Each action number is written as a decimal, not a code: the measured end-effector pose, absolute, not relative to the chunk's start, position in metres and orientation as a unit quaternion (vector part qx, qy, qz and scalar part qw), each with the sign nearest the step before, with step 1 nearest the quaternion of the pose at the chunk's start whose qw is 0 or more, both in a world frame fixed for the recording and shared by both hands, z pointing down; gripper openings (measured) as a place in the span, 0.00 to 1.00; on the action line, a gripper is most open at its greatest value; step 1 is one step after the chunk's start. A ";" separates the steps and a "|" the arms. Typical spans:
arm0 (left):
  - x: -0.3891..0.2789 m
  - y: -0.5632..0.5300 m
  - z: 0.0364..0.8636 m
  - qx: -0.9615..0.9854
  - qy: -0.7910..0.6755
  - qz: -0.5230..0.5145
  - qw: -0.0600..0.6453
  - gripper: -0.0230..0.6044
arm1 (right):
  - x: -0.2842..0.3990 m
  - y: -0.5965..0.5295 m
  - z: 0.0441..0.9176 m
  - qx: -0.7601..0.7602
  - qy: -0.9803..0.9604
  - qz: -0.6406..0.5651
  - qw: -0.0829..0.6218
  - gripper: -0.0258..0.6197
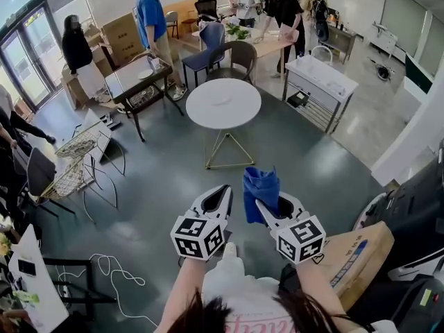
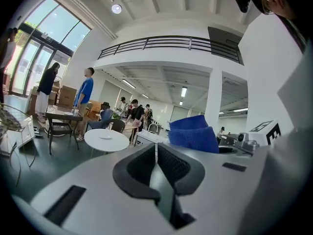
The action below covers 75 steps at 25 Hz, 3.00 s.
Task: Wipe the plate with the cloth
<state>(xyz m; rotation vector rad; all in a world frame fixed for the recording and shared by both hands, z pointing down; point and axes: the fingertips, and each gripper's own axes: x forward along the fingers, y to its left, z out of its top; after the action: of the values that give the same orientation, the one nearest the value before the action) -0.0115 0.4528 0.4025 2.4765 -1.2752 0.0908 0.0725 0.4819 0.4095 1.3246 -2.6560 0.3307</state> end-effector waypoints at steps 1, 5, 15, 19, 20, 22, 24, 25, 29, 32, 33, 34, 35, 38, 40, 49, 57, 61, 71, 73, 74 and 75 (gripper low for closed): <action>-0.014 0.442 0.402 0.875 -0.450 0.032 0.176 0.08 | 0.070 0.471 0.409 0.442 -0.887 0.110 0.078 0.24; -0.025 0.399 0.403 0.876 -0.448 0.034 0.176 0.08 | 0.058 0.428 0.409 0.441 -0.887 0.110 0.080 0.24; -0.058 0.302 0.399 0.880 -0.444 0.029 0.170 0.08 | 0.028 0.329 0.401 0.453 -0.882 0.105 0.072 0.24; -0.067 0.277 0.405 0.876 -0.447 0.021 0.180 0.08 | 0.023 0.302 0.400 0.456 -0.881 0.103 0.074 0.24; -0.070 0.273 0.408 0.874 -0.449 0.020 0.184 0.08 | 0.021 0.298 0.402 0.456 -0.881 0.105 0.075 0.24; -0.073 0.264 0.411 0.872 -0.452 0.019 0.189 0.08 | 0.018 0.290 0.405 0.454 -0.881 0.107 0.078 0.24; -0.076 0.254 0.411 0.870 -0.455 0.017 0.189 0.08 | 0.016 0.280 0.407 0.450 -0.883 0.109 0.081 0.24; -0.076 0.249 0.411 0.869 -0.457 0.015 0.189 0.08 | 0.015 0.275 0.409 0.448 -0.884 0.111 0.082 0.24; -0.073 0.229 0.414 0.867 -0.461 0.020 0.186 0.08 | 0.020 0.251 0.420 0.446 -0.882 0.128 0.081 0.24; -0.073 0.209 0.416 0.865 -0.466 0.023 0.185 0.08 | 0.022 0.229 0.423 0.444 -0.883 0.133 0.077 0.24; -0.073 0.201 0.416 0.864 -0.468 0.023 0.184 0.08 | 0.022 0.221 0.423 0.442 -0.884 0.134 0.077 0.24; -0.073 0.193 0.416 0.863 -0.470 0.023 0.184 0.08 | 0.022 0.213 0.424 0.440 -0.884 0.135 0.077 0.24; -0.072 0.184 0.417 0.862 -0.472 0.024 0.184 0.08 | 0.023 0.204 0.425 0.438 -0.885 0.136 0.077 0.24; -0.066 0.158 0.419 0.860 -0.475 0.028 0.184 0.08 | 0.028 0.177 0.429 0.432 -0.887 0.142 0.075 0.24; -0.060 0.141 0.420 0.860 -0.476 0.031 0.183 0.08 | 0.032 0.160 0.430 0.426 -0.890 0.145 0.072 0.24; -0.042 0.053 0.424 0.848 -0.495 0.028 0.190 0.08 | 0.048 0.069 0.431 0.402 -0.900 0.143 0.084 0.24; -0.018 -0.018 0.423 0.839 -0.508 0.021 0.195 0.08 | 0.077 0.003 0.435 0.388 -0.905 0.145 0.099 0.24; -0.008 -0.044 0.429 0.833 -0.514 0.024 0.201 0.08 | 0.089 -0.025 0.440 0.382 -0.906 0.149 0.107 0.24; -0.024 -0.092 0.457 0.805 -0.539 0.038 0.244 0.08 | 0.085 -0.079 0.462 0.369 -0.905 0.166 0.129 0.24; -0.030 -0.105 0.466 0.798 -0.538 0.039 0.269 0.08 | 0.081 -0.092 0.466 0.367 -0.905 0.169 0.133 0.24; -0.032 -0.113 0.470 0.796 -0.537 0.039 0.277 0.08 | 0.079 -0.099 0.469 0.367 -0.904 0.171 0.136 0.24; -0.034 -0.121 0.474 0.794 -0.536 0.041 0.283 0.10 | 0.078 -0.107 0.472 0.369 -0.903 0.174 0.138 0.24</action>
<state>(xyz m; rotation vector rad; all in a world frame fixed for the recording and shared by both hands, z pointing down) -0.0341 -0.1214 0.4738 2.1268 -1.4349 0.1085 0.0775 -0.1074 0.4716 1.0662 -2.6114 0.5022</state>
